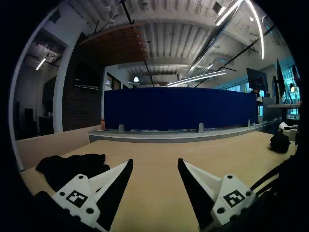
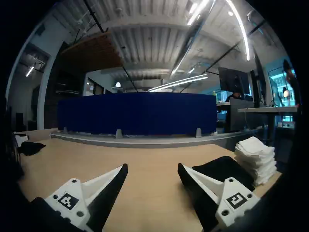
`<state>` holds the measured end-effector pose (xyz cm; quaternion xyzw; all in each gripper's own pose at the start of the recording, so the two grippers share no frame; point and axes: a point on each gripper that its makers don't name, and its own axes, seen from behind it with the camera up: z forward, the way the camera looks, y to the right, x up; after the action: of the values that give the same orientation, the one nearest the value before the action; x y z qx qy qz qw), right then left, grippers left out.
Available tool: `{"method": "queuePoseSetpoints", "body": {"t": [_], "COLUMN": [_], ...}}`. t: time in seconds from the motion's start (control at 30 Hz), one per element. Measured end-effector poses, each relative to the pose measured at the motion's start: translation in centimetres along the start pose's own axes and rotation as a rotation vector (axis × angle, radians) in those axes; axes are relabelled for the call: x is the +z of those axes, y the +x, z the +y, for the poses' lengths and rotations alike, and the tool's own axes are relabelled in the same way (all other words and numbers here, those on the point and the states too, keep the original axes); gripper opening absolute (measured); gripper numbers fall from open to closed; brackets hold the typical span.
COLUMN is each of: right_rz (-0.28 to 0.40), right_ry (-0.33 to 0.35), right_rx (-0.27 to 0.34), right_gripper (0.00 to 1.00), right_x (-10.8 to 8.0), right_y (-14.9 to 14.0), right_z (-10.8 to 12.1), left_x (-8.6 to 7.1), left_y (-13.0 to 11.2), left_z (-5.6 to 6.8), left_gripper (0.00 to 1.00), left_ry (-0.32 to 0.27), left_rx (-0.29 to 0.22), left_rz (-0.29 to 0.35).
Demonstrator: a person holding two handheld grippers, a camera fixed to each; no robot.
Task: Fold towel
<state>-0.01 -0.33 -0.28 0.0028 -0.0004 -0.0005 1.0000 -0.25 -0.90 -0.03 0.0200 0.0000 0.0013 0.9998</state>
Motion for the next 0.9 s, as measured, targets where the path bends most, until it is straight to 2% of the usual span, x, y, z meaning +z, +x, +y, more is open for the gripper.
{"method": "queuePoseSetpoints", "body": {"t": [0.9], "right_rz": [0.0], "right_ry": [0.0], "right_rx": [0.0], "right_gripper": [1.0], "right_x": [-0.34], "right_y": [-0.01], "right_z": [-0.09], "left_x": [0.03], "left_y": [0.08], "left_z": [0.01], "left_gripper": [0.85], "left_ry": [0.0], "left_rx": [-0.001], "left_rz": [0.0]}}
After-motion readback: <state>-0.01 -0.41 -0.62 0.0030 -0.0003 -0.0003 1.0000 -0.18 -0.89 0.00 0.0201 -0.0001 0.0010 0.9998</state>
